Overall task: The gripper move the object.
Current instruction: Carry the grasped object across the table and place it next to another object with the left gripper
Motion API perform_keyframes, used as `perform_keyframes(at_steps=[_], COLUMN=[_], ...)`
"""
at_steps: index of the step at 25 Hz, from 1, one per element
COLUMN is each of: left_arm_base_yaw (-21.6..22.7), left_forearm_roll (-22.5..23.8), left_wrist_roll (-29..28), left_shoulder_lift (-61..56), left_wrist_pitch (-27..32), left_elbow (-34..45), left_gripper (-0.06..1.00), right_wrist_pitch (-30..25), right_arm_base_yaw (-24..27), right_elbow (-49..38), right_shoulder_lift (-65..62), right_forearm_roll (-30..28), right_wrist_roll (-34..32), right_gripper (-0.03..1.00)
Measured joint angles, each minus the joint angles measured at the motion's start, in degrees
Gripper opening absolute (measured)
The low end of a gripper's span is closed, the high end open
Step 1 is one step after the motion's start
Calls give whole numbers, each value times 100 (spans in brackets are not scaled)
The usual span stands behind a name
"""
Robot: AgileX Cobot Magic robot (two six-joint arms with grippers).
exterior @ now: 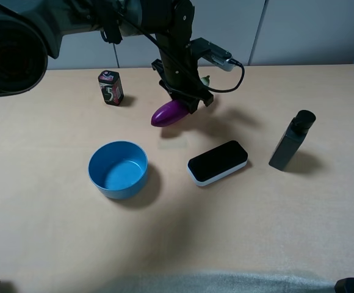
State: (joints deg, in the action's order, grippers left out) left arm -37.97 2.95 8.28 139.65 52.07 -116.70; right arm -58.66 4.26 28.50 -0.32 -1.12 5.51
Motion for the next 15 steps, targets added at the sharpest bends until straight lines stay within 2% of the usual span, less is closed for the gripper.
perform_keyframes(at_steps=[7,15], left_arm_base_yaw=[-4,-6], left_forearm_roll=[178,182], left_wrist_roll=[0,-52], left_shoulder_lift=[0,0], left_wrist_pitch=[256,270], left_elbow=[-7,-7], left_gripper=[58,58], right_wrist_pitch=[0,0], right_arm_base_yaw=[0,0], right_elbow=[0,0], right_shoulder_lift=[0,0], right_forearm_roll=[0,0], right_wrist_roll=[0,0], right_gripper=[69,69])
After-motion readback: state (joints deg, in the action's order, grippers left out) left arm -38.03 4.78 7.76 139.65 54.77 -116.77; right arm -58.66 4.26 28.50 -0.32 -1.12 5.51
